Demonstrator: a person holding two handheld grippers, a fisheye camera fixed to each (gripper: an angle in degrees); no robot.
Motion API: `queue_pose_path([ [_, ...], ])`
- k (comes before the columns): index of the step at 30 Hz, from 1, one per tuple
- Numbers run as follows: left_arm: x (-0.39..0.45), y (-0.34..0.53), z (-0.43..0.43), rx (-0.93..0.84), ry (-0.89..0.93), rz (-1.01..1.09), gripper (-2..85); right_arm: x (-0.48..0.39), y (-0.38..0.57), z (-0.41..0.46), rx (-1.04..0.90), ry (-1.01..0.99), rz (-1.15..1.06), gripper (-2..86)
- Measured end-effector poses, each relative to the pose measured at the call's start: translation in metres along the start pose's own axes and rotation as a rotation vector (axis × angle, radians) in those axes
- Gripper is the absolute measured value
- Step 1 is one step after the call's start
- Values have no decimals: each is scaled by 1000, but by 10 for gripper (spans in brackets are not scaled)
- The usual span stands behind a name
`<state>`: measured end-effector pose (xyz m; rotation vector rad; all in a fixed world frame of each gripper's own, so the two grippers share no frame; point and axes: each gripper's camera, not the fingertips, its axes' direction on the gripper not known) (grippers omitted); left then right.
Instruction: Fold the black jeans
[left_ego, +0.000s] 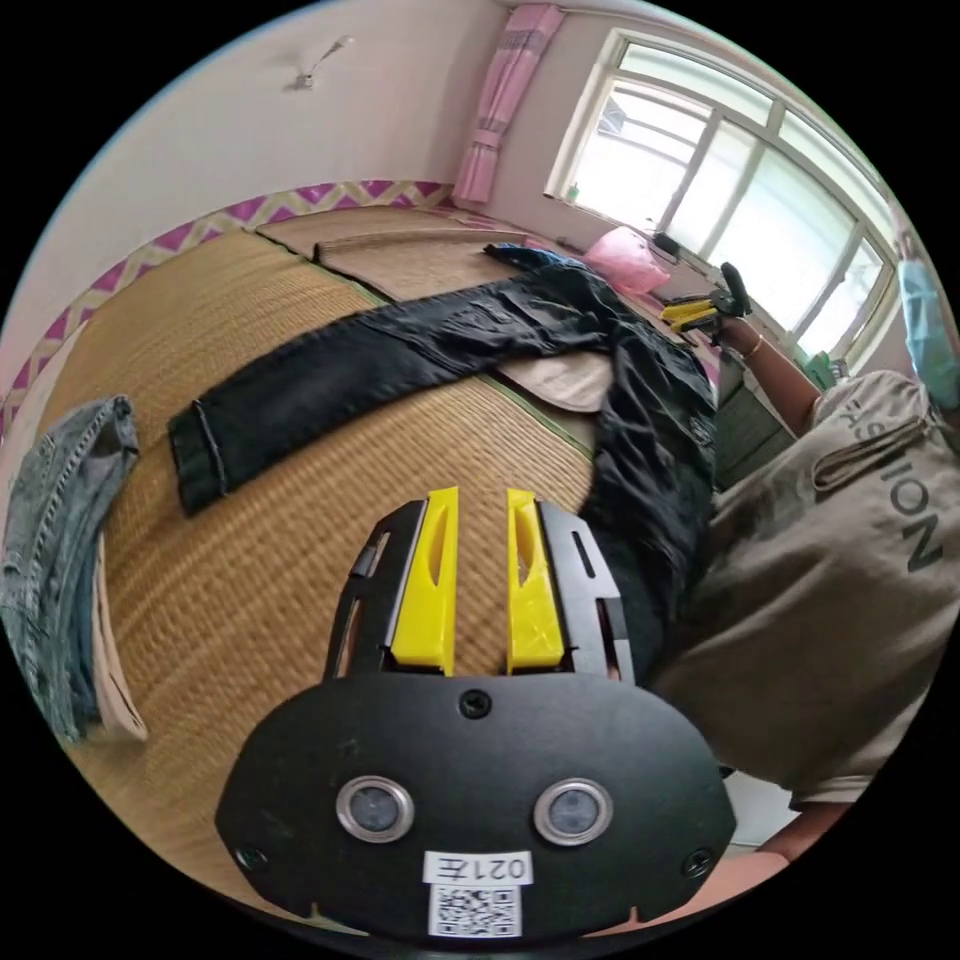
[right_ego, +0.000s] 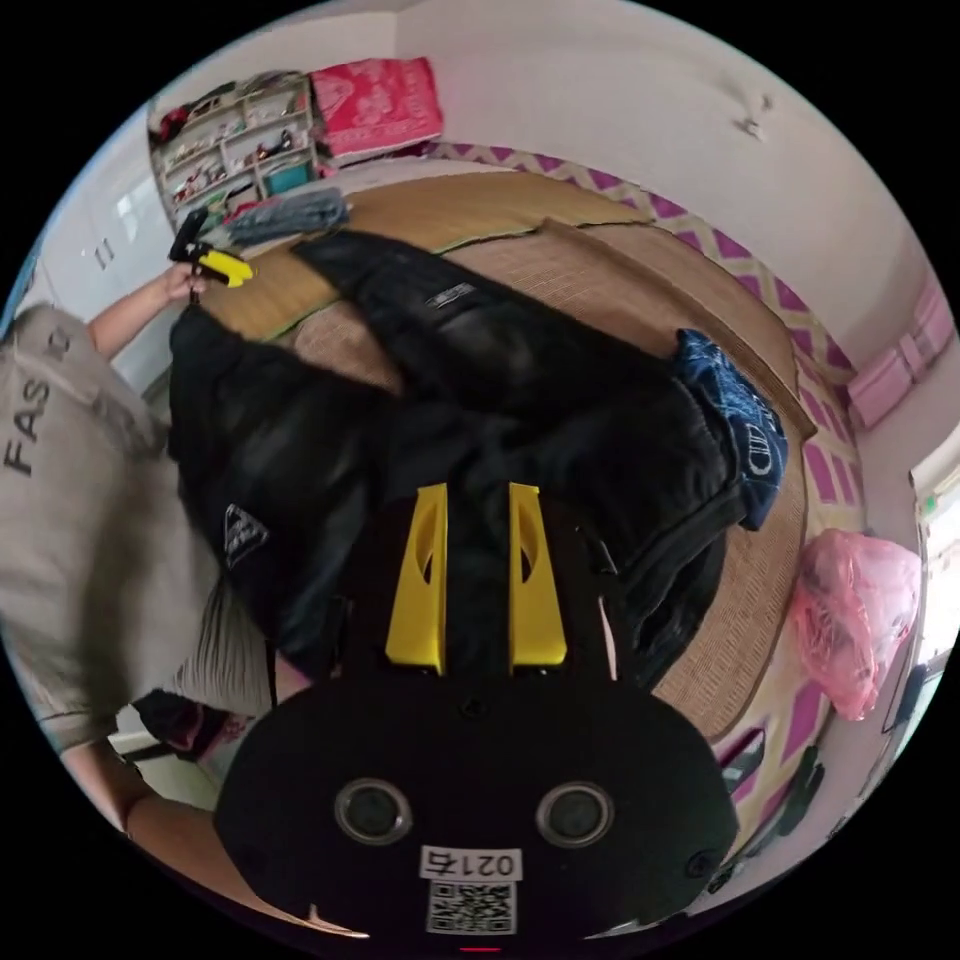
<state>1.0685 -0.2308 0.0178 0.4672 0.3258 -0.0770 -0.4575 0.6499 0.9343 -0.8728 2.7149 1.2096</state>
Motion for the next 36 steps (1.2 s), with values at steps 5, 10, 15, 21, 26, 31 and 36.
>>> queue_pose_path([
  [5, 61, 61, -18, -6, -61, -15, 83, -87, 72, 12, -36, 69, -75, 94],
  [10, 73, 128, -43, 53, -123, -169, 75, -127, 140, 34, 54, 32, 26, 72],
  [15, 72, 229, -107, 325, -128, -482, 66, -137, 201, 49, 237, -26, 270, 60],
  [21, 100, 356, -138, 646, -133, -785, 86, -127, 292, 71, 396, 6, 684, 51],
  [26, 122, 407, -114, 748, -82, -910, 142, -111, 356, 103, 598, -150, 967, 59],
  [31, 111, 437, -72, 865, 142, -1086, 168, -112, 384, 144, 656, -215, 1097, 73],
  [36, 91, 467, -49, 1025, 314, -1196, 151, -112, 409, 176, 734, -314, 1184, 71],
])
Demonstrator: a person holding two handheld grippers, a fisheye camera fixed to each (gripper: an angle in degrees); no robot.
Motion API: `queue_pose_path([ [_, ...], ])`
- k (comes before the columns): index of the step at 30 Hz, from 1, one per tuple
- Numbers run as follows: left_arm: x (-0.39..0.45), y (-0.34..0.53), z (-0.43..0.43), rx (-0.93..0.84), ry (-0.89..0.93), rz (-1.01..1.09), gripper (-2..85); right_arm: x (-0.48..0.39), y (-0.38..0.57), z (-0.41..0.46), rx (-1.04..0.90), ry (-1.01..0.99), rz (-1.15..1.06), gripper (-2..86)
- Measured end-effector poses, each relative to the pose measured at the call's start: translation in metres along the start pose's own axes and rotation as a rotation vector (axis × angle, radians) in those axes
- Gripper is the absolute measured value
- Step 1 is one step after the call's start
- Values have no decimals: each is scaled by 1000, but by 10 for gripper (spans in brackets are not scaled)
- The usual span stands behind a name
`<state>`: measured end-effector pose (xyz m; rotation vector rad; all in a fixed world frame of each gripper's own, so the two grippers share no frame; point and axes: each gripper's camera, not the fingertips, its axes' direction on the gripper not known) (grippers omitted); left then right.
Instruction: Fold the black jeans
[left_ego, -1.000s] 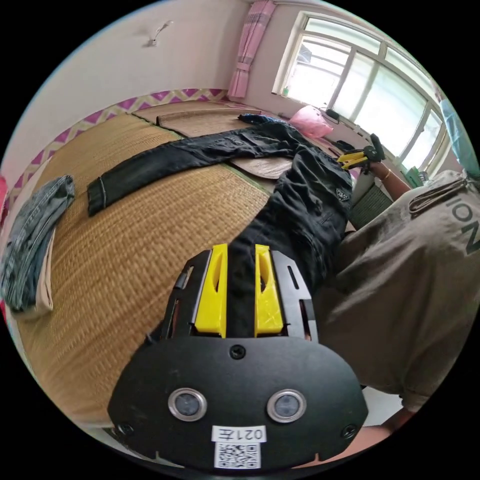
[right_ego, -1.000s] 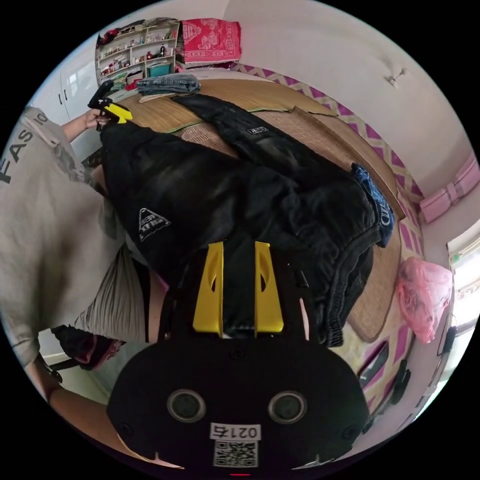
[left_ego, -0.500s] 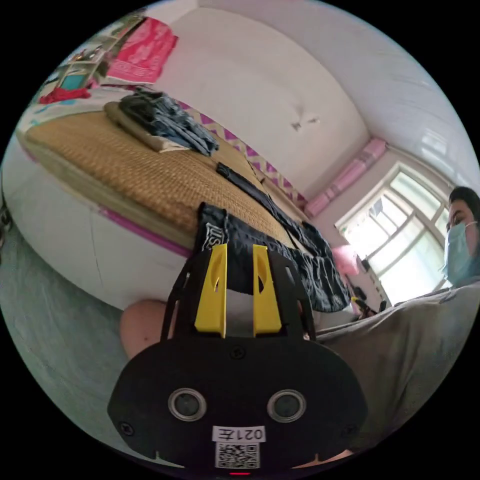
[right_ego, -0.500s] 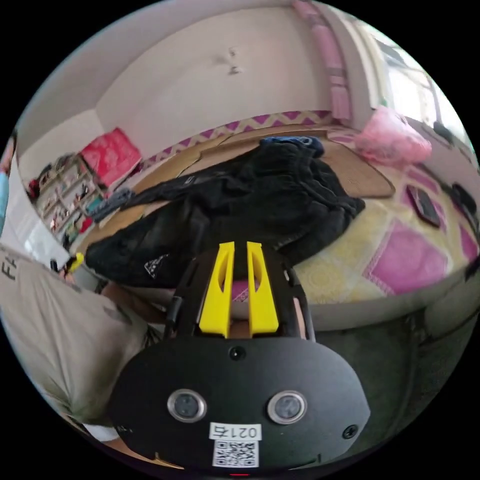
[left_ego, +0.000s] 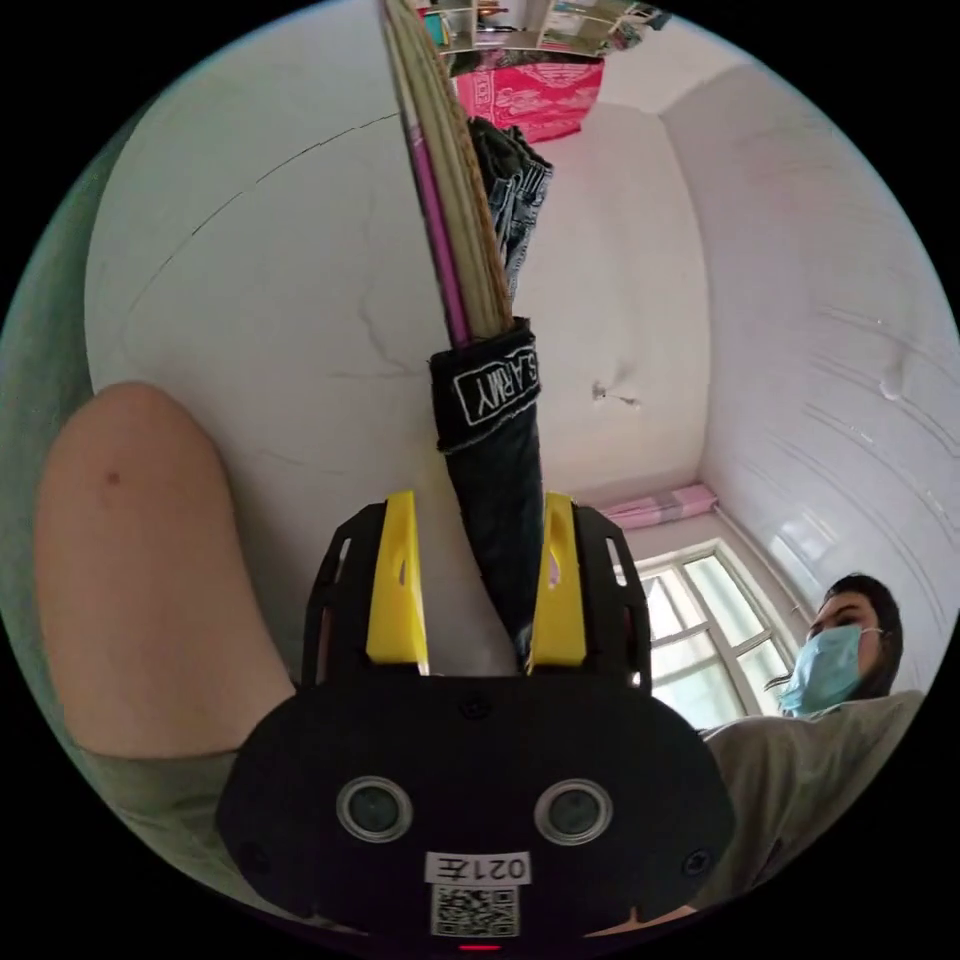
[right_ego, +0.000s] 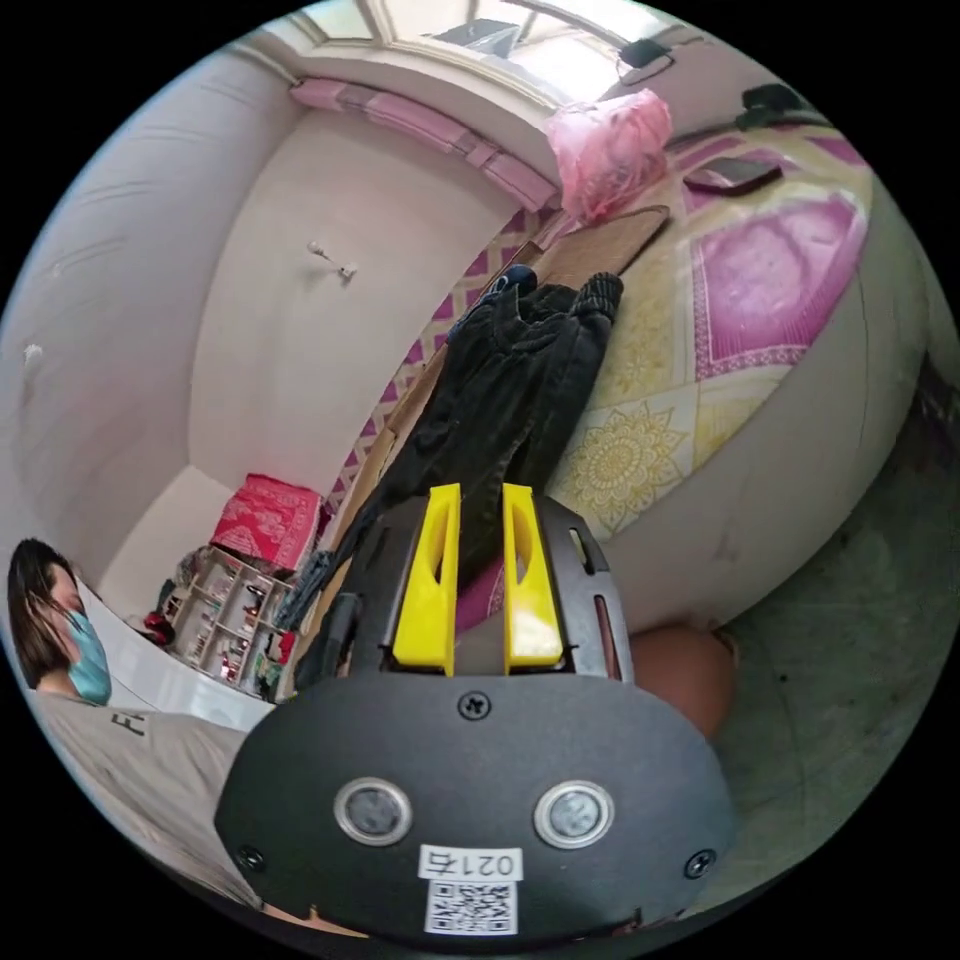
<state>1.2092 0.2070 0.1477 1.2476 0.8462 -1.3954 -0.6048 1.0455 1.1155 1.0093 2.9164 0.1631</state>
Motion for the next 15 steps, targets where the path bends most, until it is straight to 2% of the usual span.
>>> queue_pose_path([
  [2, -6, -1, -6, 5, 13, -18, 119, 15, 7, 2, 17, -42, 46, 68],
  [4, -6, -3, -12, -4, 107, -11, 28, 31, 17, 4, 22, -79, 87, 64],
  [6, 6, -5, -22, 2, 77, 23, 0, 38, 25, 5, 17, -79, 98, 62],
  [15, 64, -25, -29, -81, -57, 93, -9, 52, 47, 16, 18, -4, 139, 81],
])
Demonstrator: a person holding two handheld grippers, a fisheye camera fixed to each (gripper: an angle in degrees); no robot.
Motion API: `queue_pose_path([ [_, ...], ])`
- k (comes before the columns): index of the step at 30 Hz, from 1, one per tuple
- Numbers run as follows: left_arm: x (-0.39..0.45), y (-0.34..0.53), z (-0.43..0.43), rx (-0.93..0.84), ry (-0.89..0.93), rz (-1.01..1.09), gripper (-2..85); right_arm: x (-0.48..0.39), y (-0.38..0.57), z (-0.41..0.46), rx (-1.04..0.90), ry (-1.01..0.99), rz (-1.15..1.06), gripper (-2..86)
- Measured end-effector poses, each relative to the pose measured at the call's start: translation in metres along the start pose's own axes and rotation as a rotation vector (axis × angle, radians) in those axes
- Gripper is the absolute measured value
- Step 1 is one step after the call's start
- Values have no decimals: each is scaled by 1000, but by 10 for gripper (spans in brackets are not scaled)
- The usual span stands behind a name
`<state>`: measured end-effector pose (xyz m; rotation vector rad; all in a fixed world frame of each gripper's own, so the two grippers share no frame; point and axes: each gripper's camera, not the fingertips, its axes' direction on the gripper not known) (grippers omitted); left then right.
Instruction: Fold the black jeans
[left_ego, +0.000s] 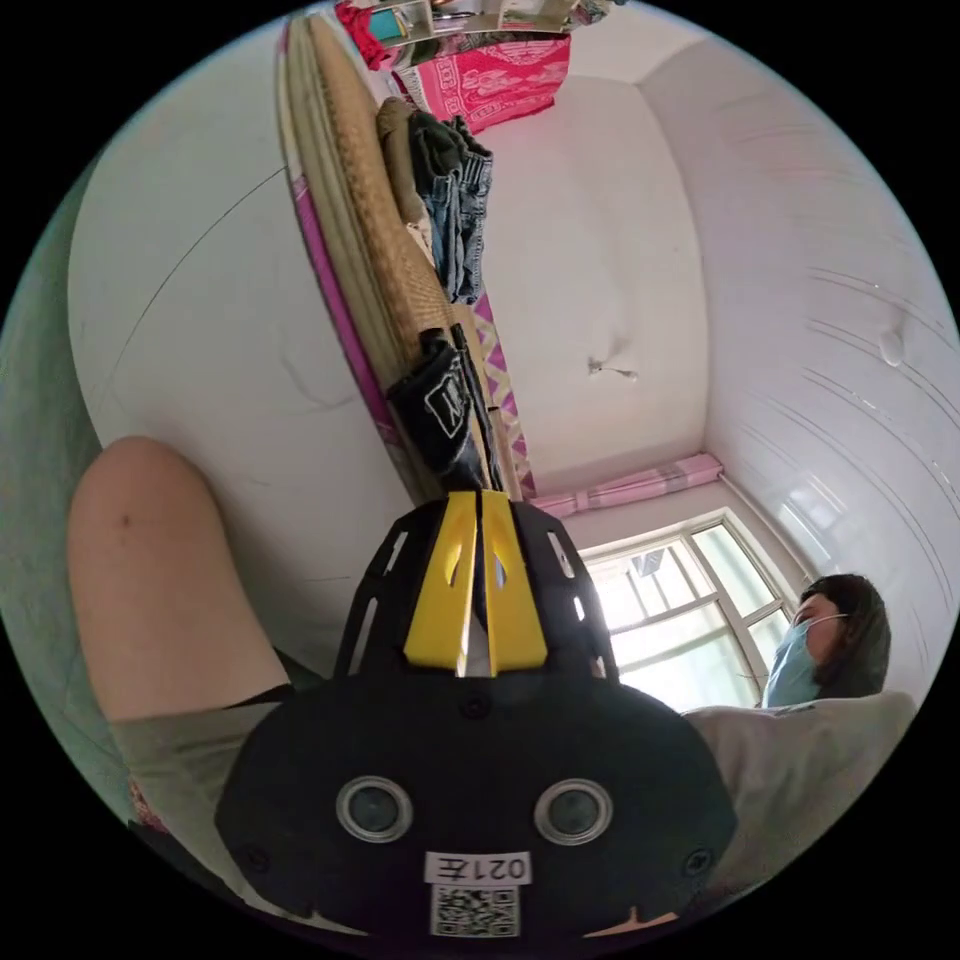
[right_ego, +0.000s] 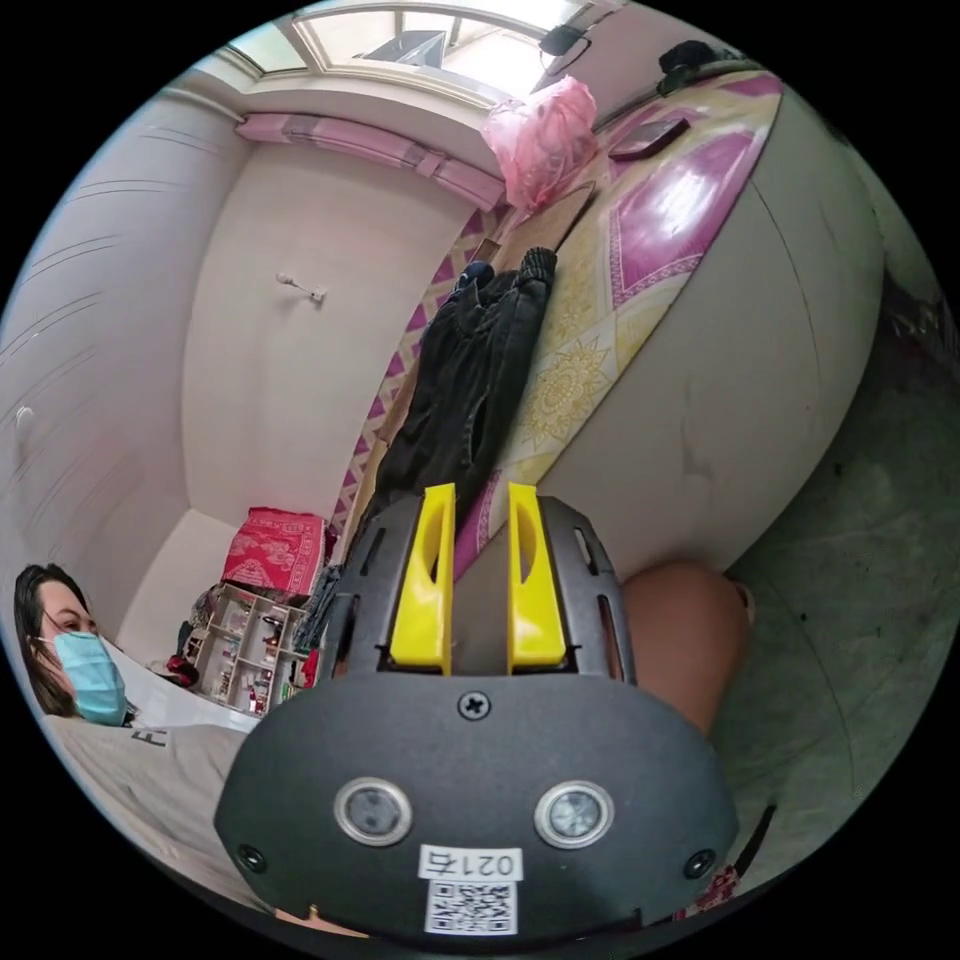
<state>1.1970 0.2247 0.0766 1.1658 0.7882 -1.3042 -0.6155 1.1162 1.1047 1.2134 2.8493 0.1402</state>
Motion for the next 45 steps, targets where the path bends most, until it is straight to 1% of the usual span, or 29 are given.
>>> queue_pose_path([
  [4, 25, -8, 4, -20, -38, 51, -9, 14, -6, 19, 22, -88, 51, 81],
  [7, 39, -14, 10, -32, -33, 90, -9, 22, -17, 36, 41, -143, 108, 78],
  [10, 46, -19, 15, -42, -28, 109, -10, 28, -29, 53, 45, -165, 167, 78],
  [16, 57, -35, 25, -86, -26, 149, -10, 24, -58, 72, 35, -192, 185, 78],
  [20, 58, -43, 35, -115, -22, 149, -10, 17, -67, 59, 42, -103, 152, 87],
  [22, 54, -44, 40, -118, -24, 131, -10, 20, -69, 46, 61, 8, 157, 107],
  [23, 51, -45, 43, -117, -23, 126, -10, 21, -71, 43, 66, 30, 156, 109],
  [26, 48, -51, 54, -136, -30, 131, -10, 24, -86, 45, 64, 18, 154, 127],
  [29, 53, -58, 65, -153, -41, 166, -10, 14, -109, 66, 3, 18, 130, 129],
  [31, 56, -61, 73, -159, -38, 176, -10, 9, -124, 82, -40, 43, 132, 89],
  [34, 58, -65, 83, -168, -44, 175, -10, 5, -136, 80, -18, 67, 135, 29],
  [38, 64, -78, 101, -235, -127, 185, -10, -3, -156, 63, -7, -21, 134, 13],
  [40, 74, -90, 114, -284, -181, 231, -10, -13, -179, 56, -30, -110, 129, 8],
  [42, 95, -111, 138, -352, -275, 319, -10, -26, -203, 56, -55, -153, 108, 6],
  [45, 128, -153, 184, -448, -342, 411, -10, -57, -254, 68, -106, -175, 48, 4],
])
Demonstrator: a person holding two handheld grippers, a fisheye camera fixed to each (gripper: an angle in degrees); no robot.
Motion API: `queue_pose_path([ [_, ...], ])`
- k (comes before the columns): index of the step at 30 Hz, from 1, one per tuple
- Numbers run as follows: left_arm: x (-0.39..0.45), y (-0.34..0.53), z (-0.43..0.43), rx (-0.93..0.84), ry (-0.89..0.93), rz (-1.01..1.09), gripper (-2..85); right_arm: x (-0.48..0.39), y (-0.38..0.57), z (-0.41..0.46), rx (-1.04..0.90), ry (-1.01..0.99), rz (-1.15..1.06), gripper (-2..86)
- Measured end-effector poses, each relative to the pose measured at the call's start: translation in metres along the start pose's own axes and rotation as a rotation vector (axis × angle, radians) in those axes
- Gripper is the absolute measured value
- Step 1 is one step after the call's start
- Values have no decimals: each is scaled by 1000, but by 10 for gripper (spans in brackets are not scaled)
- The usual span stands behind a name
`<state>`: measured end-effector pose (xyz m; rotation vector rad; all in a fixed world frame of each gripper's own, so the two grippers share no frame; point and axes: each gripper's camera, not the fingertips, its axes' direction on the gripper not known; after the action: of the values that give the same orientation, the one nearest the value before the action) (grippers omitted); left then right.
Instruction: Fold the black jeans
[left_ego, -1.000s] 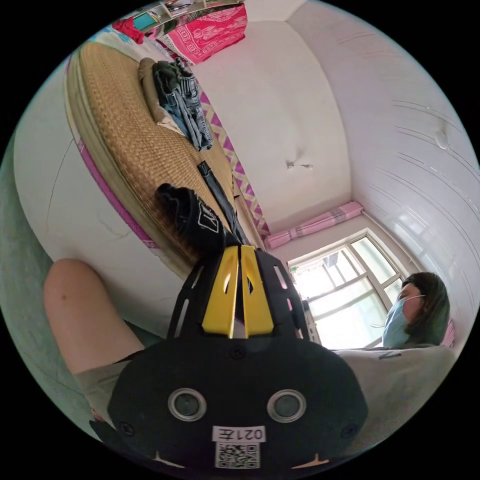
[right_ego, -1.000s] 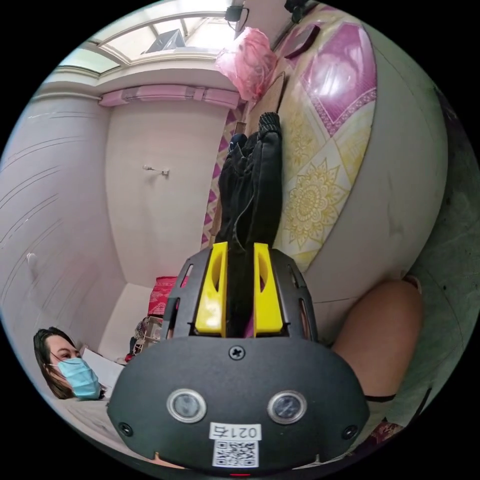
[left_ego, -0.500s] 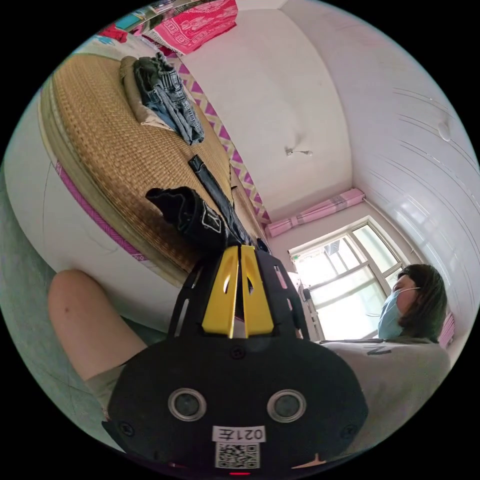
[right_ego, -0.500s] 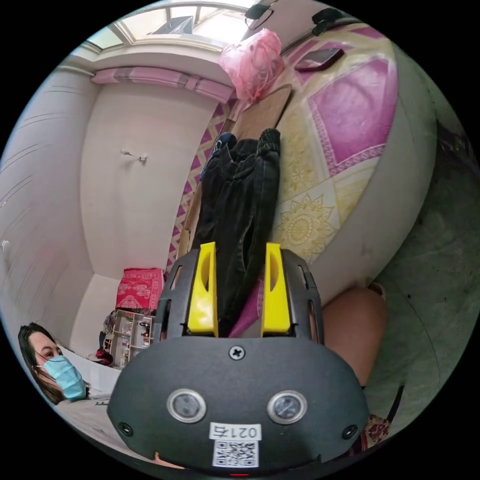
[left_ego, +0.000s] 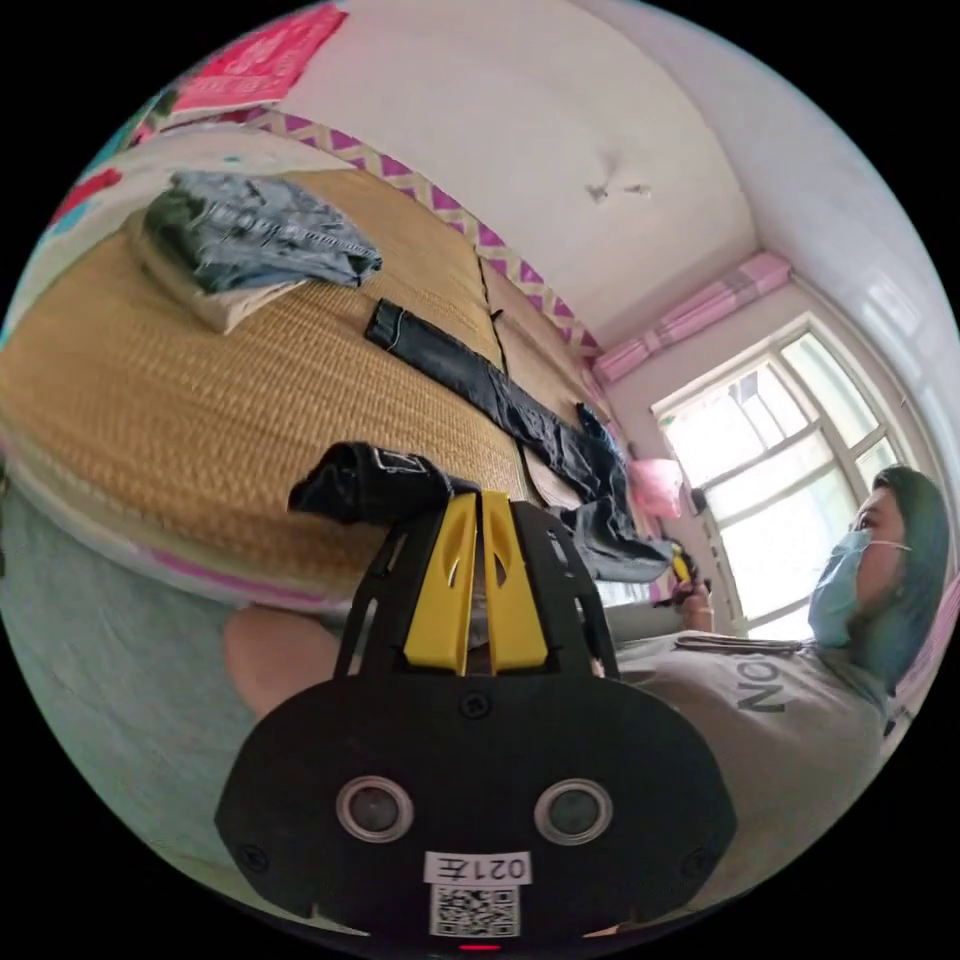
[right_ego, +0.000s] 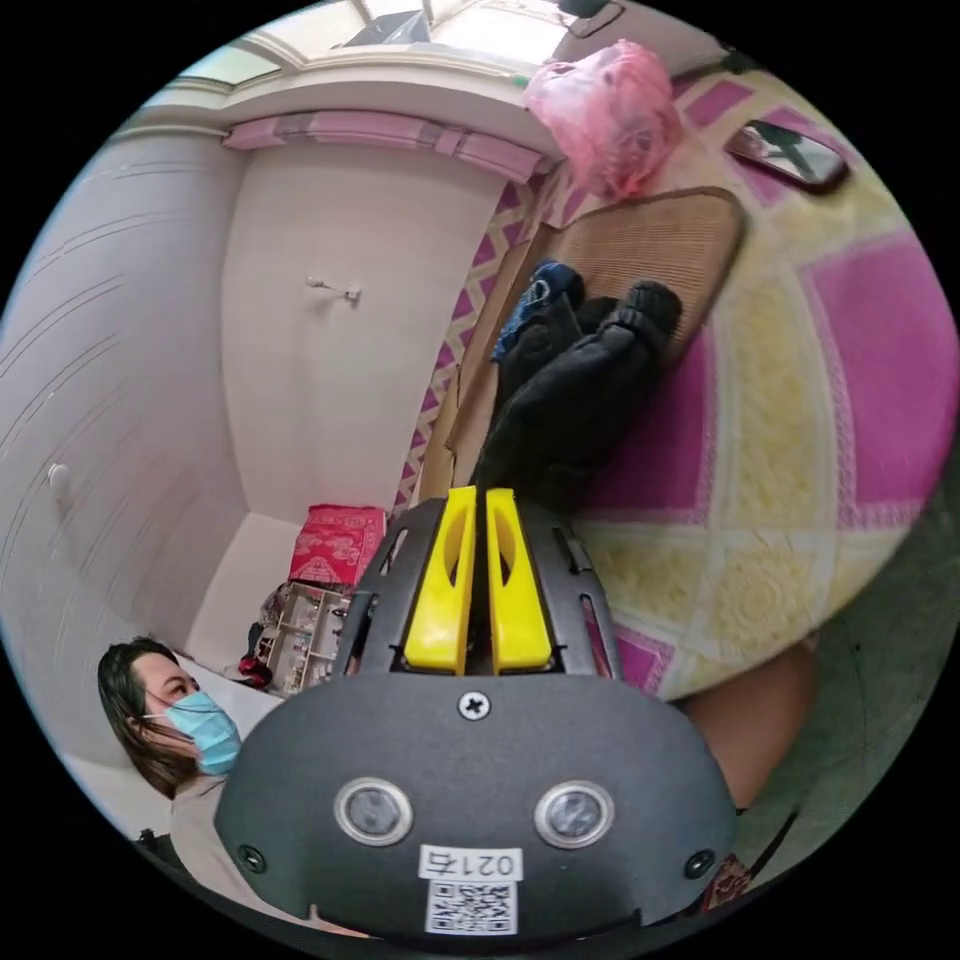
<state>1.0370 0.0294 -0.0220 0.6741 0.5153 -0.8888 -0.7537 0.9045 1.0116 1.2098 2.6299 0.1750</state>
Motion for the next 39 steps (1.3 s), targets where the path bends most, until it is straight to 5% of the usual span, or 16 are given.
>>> queue_pose_path([
  [7, 2, -191, 75, -237, -47, 20, -10, -76, -158, 96, -145, 14, -82, 5],
  [15, -73, -389, 296, -431, -185, -79, -7, -45, -305, 263, -290, 218, -10, 37],
  [23, -97, -382, 312, -388, -169, -27, 37, -69, -310, 223, -259, 96, -73, 86],
  [27, -72, -362, 285, -176, -94, 89, 24, -139, -305, 199, -260, 99, -288, 59],
  [29, -47, -355, 305, -208, -87, 196, 23, -179, -301, 214, -316, 120, -448, 57],
  [34, 40, -324, 382, -324, -234, 645, 64, -279, -263, 322, -544, 691, -1081, 118],
  [39, 61, -307, 450, -457, -221, 809, 89, -301, -248, 383, -768, 897, -1288, 64],
])
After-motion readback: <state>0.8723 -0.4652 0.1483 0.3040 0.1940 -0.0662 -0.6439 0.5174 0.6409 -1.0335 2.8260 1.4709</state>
